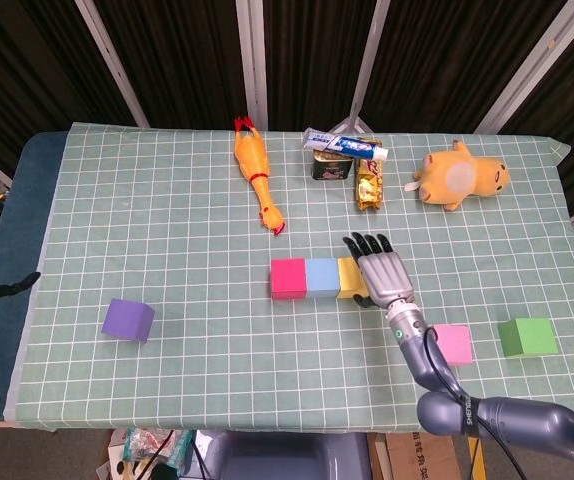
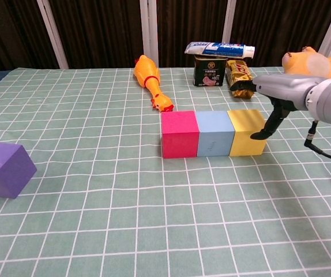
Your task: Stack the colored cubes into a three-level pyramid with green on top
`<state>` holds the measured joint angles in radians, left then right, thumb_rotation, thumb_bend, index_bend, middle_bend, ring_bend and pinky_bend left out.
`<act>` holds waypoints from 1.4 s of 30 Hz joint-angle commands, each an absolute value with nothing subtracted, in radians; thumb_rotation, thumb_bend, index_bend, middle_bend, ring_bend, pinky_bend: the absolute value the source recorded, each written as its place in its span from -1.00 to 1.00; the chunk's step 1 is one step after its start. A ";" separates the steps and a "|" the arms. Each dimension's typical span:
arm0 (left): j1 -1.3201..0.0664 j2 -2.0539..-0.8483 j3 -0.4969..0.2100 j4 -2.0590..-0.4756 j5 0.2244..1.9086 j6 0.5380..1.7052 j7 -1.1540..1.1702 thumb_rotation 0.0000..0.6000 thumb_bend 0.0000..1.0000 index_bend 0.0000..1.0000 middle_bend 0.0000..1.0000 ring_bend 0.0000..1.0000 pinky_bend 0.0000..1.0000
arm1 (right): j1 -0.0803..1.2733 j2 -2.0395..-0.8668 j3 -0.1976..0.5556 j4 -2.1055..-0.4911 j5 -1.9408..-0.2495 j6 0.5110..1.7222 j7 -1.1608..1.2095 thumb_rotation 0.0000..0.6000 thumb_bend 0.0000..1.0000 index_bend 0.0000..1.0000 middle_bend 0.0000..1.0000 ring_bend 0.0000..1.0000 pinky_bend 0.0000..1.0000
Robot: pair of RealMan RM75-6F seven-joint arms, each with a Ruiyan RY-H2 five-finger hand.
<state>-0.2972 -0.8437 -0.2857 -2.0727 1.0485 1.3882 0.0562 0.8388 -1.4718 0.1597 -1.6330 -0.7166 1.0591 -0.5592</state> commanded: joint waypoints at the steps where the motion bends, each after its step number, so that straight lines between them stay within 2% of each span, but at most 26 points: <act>1: -0.297 -0.844 -0.286 -2.073 1.049 1.387 0.056 1.00 -0.79 -1.00 -0.98 -1.00 -0.86 | 0.839 -1.477 0.162 -1.629 -0.715 1.058 -0.561 1.00 -0.48 -1.00 -0.91 -0.89 -1.00; 42: -0.296 -0.845 -0.289 -2.070 1.046 1.387 0.056 1.00 -0.79 -1.00 -0.98 -1.00 -0.86 | 0.839 -1.522 0.191 -1.582 -0.712 1.048 -0.567 1.00 -0.48 -1.00 -0.91 -0.89 -1.00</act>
<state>-0.2965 -0.8450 -0.2887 -2.0703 1.0455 1.3870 0.0557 0.8385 -1.5220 0.1907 -1.5823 -0.7118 1.0475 -0.5669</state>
